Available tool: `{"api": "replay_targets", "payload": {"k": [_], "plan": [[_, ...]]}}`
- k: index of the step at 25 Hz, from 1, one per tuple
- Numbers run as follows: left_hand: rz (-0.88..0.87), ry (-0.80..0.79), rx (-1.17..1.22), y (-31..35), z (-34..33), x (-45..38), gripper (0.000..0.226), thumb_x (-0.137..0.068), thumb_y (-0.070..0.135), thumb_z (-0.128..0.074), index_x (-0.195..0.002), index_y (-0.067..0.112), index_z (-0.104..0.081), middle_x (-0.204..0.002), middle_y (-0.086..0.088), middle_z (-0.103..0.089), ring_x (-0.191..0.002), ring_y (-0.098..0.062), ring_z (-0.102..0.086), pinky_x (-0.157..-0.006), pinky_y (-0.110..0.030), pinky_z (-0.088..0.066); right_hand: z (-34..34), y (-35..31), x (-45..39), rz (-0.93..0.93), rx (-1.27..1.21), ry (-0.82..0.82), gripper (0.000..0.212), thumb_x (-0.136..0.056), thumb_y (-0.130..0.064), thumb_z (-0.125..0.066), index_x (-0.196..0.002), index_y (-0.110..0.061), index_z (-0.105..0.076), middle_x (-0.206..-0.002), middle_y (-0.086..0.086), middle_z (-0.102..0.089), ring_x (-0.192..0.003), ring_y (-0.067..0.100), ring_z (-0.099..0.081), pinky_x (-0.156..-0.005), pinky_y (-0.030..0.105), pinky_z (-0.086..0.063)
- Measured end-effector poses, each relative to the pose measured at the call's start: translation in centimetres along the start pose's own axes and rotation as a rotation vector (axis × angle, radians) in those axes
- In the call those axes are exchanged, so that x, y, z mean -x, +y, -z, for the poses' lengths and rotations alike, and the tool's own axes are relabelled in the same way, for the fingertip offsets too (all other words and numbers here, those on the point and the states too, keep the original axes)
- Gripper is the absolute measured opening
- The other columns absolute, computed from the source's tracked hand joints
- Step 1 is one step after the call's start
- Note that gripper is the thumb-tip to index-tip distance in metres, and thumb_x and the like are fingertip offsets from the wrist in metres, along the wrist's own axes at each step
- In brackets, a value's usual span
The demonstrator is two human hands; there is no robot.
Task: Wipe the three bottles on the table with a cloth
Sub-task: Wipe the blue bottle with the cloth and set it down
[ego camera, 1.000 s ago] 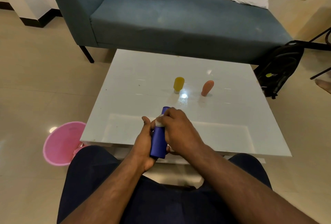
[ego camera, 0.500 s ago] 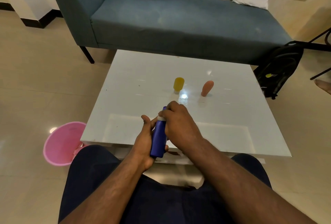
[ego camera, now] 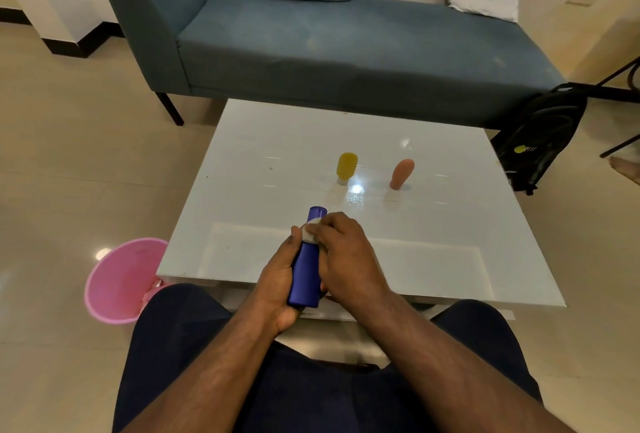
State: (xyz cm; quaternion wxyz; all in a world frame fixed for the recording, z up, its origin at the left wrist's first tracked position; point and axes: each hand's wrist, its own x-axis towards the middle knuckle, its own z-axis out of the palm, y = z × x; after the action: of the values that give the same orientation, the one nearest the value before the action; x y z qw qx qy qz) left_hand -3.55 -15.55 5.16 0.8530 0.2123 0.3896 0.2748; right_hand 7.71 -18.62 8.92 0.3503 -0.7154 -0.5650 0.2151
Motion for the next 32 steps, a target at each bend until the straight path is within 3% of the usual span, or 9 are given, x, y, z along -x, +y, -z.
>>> {"api": "replay_targets", "payload": {"k": [4, 9, 13, 17, 20, 25, 29, 32], "plan": [[0.009, 0.021, -0.029, -0.1, -0.1, 0.0, 0.059, -0.084, 0.053, -0.066, -0.127, 0.013, -0.062, -0.1, -0.014, -0.073, -0.081, -0.024, -0.07, -0.067, -0.038, -0.057, 1.2, 0.9, -1.4, -0.023, 0.023, 0.091, 0.012, -0.093, -0.016, -0.057, -0.1, -0.019, -0.066, -0.1, -0.007, -0.055, -0.087, 0.006, -0.054, -0.065, 0.006, -0.047], [-0.035, 0.016, -0.043, 0.0, -0.2, 0.2, 0.059, -0.087, 0.051, -0.064, -0.131, 0.013, -0.06, -0.1, -0.013, -0.072, -0.079, -0.023, -0.068, -0.065, -0.037, -0.057, 0.2, 0.4, -0.9, 0.123, 0.166, 0.08, 0.015, -0.09, -0.012, -0.059, -0.101, -0.017, -0.068, -0.098, -0.007, -0.054, -0.089, 0.009, -0.051, -0.08, 0.014, -0.043], [-0.042, 0.036, -0.047, 0.1, -0.3, 0.2, 0.06, -0.082, 0.049, -0.066, -0.129, 0.013, -0.061, -0.1, -0.013, -0.074, -0.078, -0.023, -0.07, -0.067, -0.038, -0.057, 1.3, 0.2, -1.6, -0.063, -0.035, 0.161, 0.016, -0.09, -0.009, -0.057, -0.094, -0.02, -0.068, -0.098, -0.006, -0.058, -0.086, 0.005, -0.055, -0.069, 0.007, -0.042], [-0.035, 0.027, -0.021, 0.2, -0.3, 0.3, 0.061, -0.084, 0.049, -0.066, -0.133, 0.013, -0.059, -0.105, -0.013, -0.073, -0.082, -0.024, -0.069, -0.065, -0.038, -0.058, 0.6, 0.2, -0.5, 0.021, 0.007, 0.131, 0.012, -0.091, -0.014, -0.058, -0.095, -0.019, -0.068, -0.098, -0.006, -0.059, -0.086, 0.006, -0.056, -0.074, 0.008, -0.042], [-0.023, 0.032, -0.035, 0.2, -0.6, 0.4, 0.057, -0.086, 0.049, -0.064, -0.13, 0.014, -0.061, -0.105, -0.015, -0.074, -0.085, -0.026, -0.071, -0.067, -0.04, -0.059, 1.7, 0.5, -1.6, -0.108, -0.141, 0.213, 0.016, -0.09, -0.009, -0.059, -0.092, -0.022, -0.069, -0.097, -0.008, -0.062, -0.086, 0.004, -0.058, -0.067, 0.009, -0.05], [0.0, 0.065, 0.037, 0.5, -0.3, 0.5, 0.049, -0.096, 0.048, -0.058, -0.129, 0.012, -0.063, -0.102, -0.014, -0.074, -0.079, -0.025, -0.071, -0.066, -0.039, -0.059, 0.6, 0.3, 0.0, 0.007, -0.115, 0.151, 0.021, -0.086, -0.006, -0.057, -0.087, -0.023, -0.069, -0.093, -0.012, -0.062, -0.089, 0.006, -0.06, -0.077, 0.028, -0.055], [0.015, 0.068, 0.018, 0.5, -0.8, 0.8, 0.044, -0.099, 0.048, -0.053, -0.119, 0.011, -0.065, -0.094, -0.015, -0.076, -0.074, -0.025, -0.073, -0.06, -0.036, -0.06, 1.7, 0.2, -1.1, -0.145, -0.214, 0.189, 0.021, -0.089, -0.009, -0.058, -0.089, -0.027, -0.069, -0.095, -0.015, -0.064, -0.089, 0.002, -0.06, -0.071, 0.017, -0.051], [-0.008, 0.095, 0.017, 0.7, -0.8, 0.9, 0.042, -0.099, 0.049, -0.051, -0.113, 0.011, -0.065, -0.084, -0.012, -0.075, -0.064, -0.021, -0.071, -0.057, -0.033, -0.059, 1.0, -0.2, 0.5, -0.04, -0.238, 0.121, 0.021, -0.087, -0.009, -0.059, -0.086, -0.029, -0.069, -0.093, -0.016, -0.062, -0.089, 0.007, -0.062, -0.068, 0.022, -0.055]]}}
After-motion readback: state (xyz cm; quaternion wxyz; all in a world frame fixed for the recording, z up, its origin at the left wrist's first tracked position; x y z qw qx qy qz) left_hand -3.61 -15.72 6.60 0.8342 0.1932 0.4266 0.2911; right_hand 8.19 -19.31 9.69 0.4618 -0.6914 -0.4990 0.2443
